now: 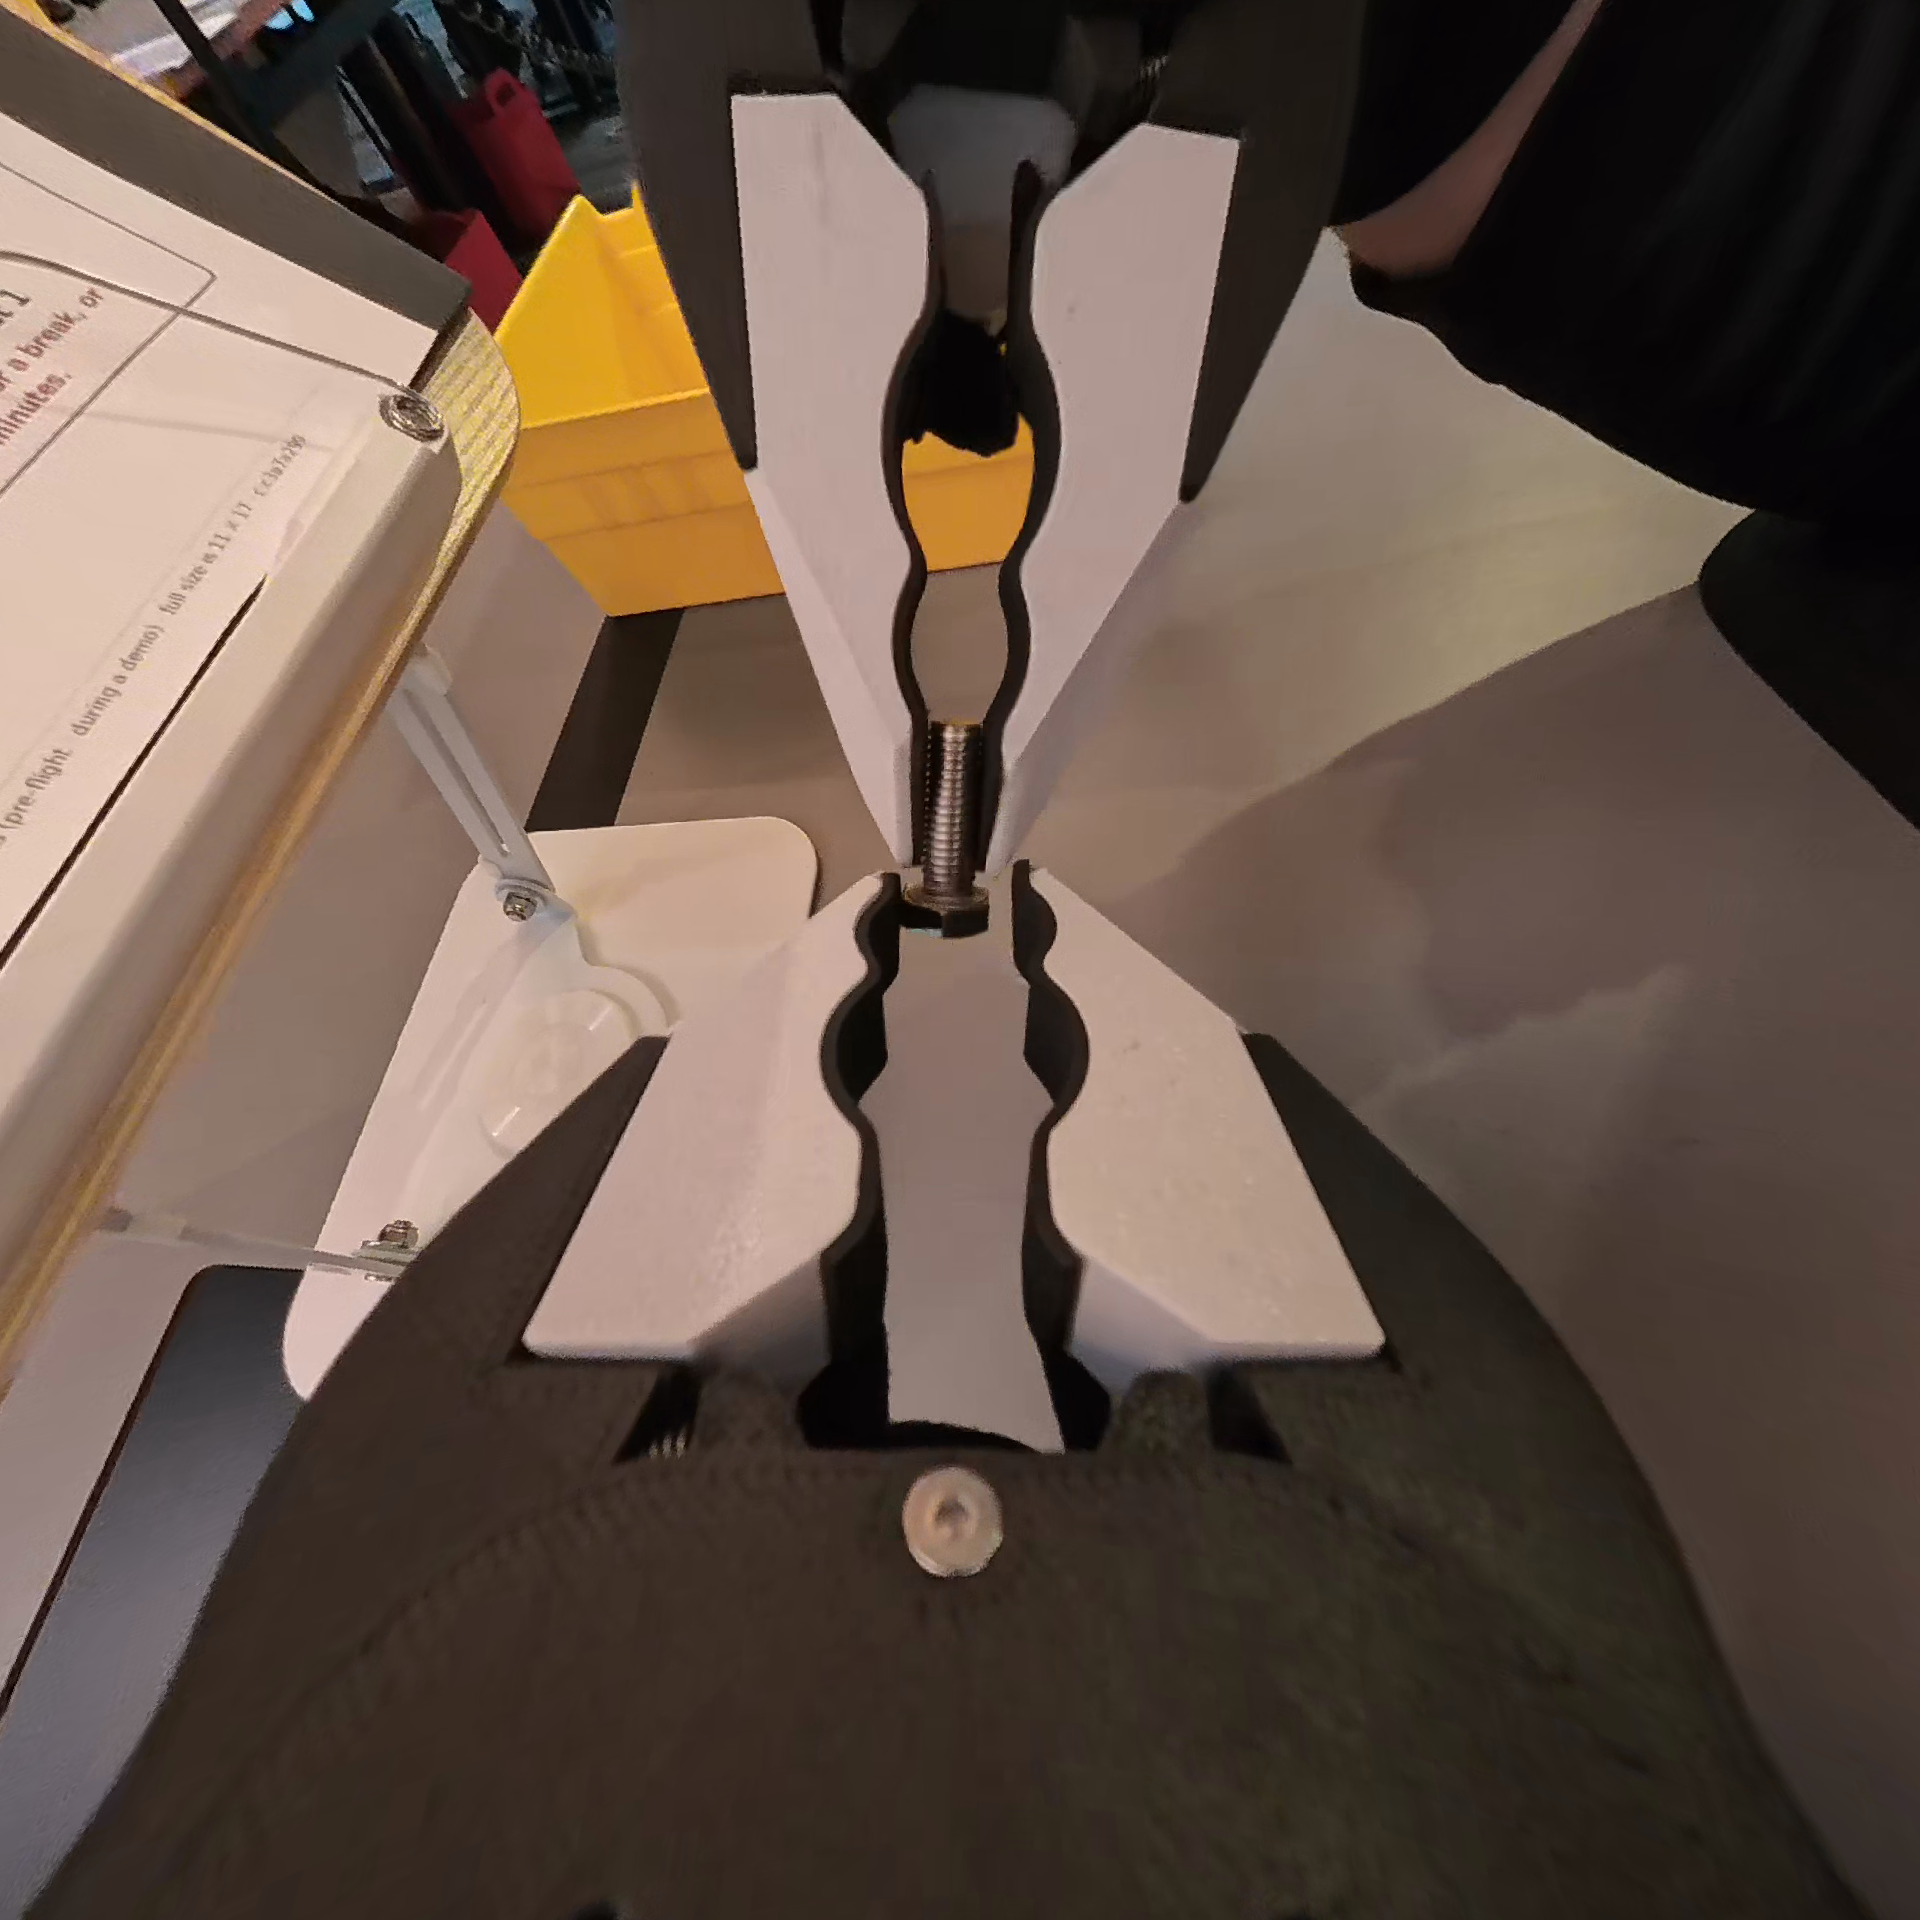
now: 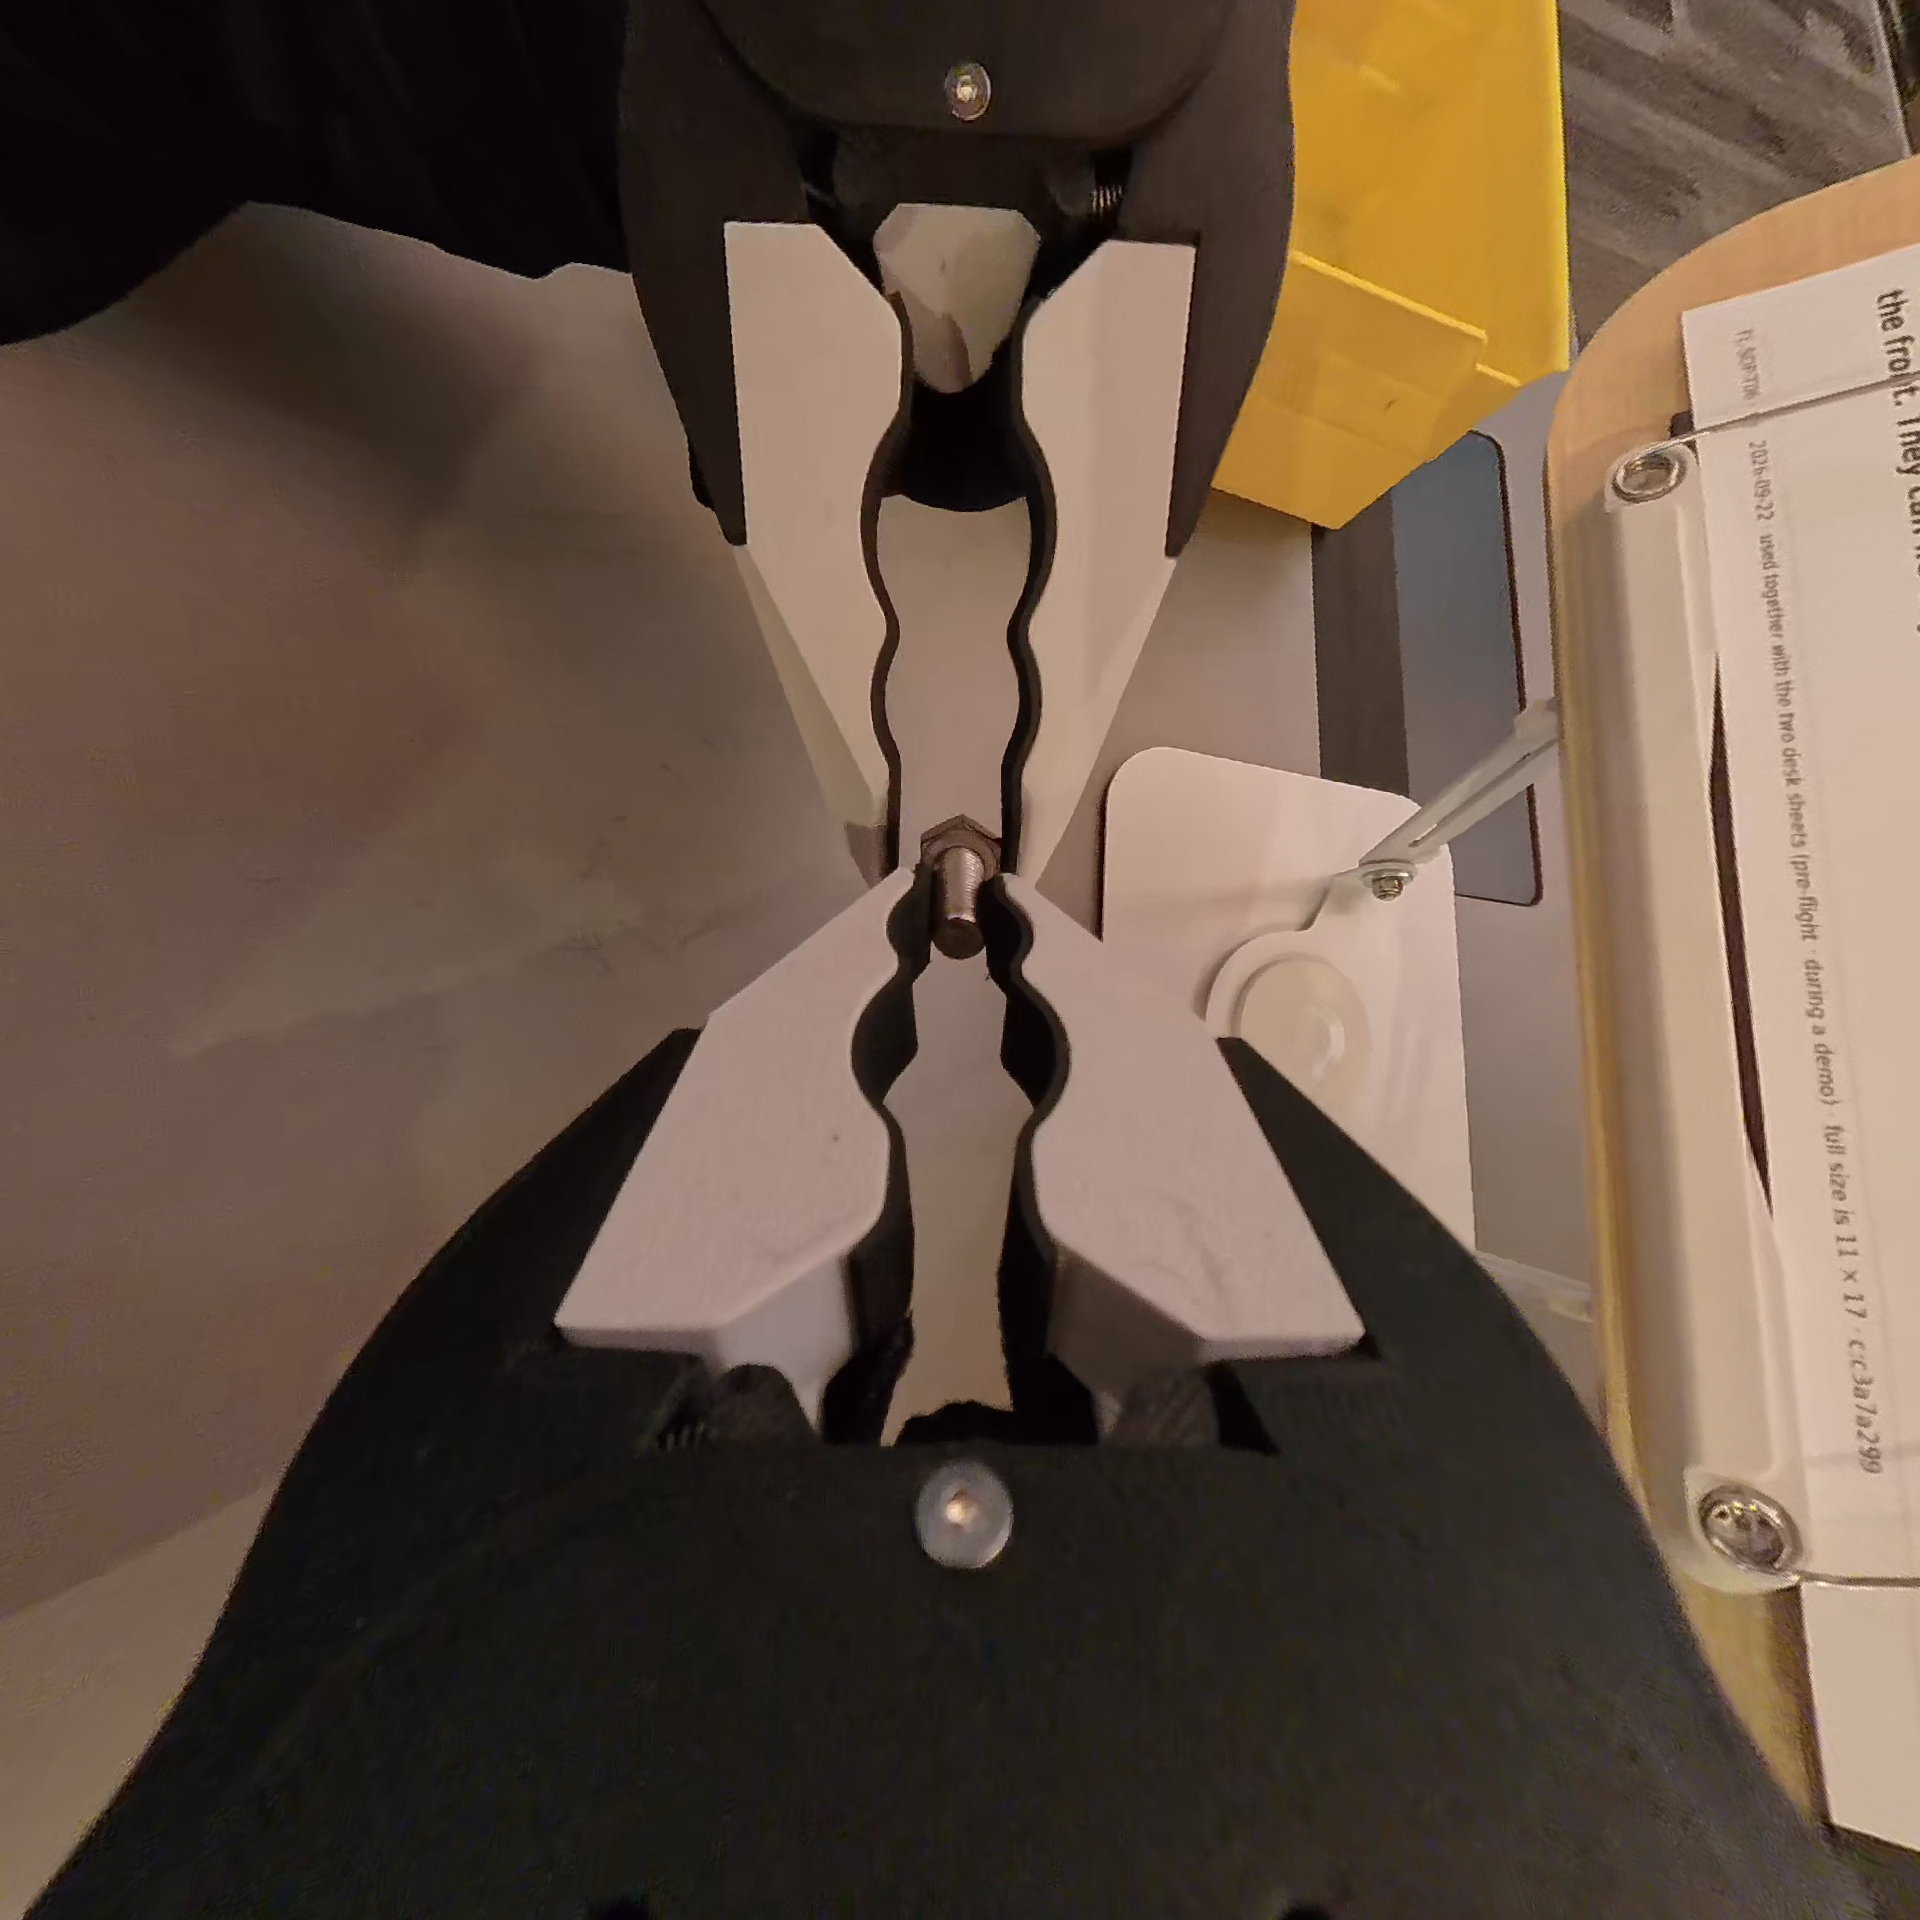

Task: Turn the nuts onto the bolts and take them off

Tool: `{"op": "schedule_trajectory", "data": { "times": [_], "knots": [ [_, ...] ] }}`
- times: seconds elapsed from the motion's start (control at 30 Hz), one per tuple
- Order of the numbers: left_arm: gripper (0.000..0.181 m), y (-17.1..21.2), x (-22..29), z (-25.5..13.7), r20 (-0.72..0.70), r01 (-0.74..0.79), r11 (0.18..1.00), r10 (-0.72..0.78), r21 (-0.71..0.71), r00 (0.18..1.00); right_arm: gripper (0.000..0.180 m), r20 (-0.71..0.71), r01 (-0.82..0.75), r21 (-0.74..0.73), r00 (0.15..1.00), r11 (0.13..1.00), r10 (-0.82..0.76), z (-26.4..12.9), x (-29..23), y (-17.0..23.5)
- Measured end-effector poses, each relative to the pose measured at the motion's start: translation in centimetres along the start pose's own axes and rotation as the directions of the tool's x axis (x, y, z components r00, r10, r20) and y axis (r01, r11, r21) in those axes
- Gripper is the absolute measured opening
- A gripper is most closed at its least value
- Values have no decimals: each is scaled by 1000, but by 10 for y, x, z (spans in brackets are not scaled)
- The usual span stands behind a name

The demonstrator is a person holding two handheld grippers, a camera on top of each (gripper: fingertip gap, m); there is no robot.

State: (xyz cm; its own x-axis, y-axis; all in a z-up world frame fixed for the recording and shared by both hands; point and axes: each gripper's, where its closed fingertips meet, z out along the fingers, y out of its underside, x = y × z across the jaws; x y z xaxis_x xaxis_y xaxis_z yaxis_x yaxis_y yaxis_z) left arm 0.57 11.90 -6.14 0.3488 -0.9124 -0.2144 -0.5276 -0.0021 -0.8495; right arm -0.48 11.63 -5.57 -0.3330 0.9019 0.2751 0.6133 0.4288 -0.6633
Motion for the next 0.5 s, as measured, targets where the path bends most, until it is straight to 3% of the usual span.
{"op": "schedule_trajectory", "data": {
  "times": [0.03,0.5],
  "knots": [
    [19,0,-1,0,3,0,1000,0,1,1000,8,-1,-3,1,1000,1000,3,0,0,0],
    [16,2,-5,3,27,-1,1000,1,11,1000,7,5,-33,26,999,999,33,-2,3,-1]
  ]
}}
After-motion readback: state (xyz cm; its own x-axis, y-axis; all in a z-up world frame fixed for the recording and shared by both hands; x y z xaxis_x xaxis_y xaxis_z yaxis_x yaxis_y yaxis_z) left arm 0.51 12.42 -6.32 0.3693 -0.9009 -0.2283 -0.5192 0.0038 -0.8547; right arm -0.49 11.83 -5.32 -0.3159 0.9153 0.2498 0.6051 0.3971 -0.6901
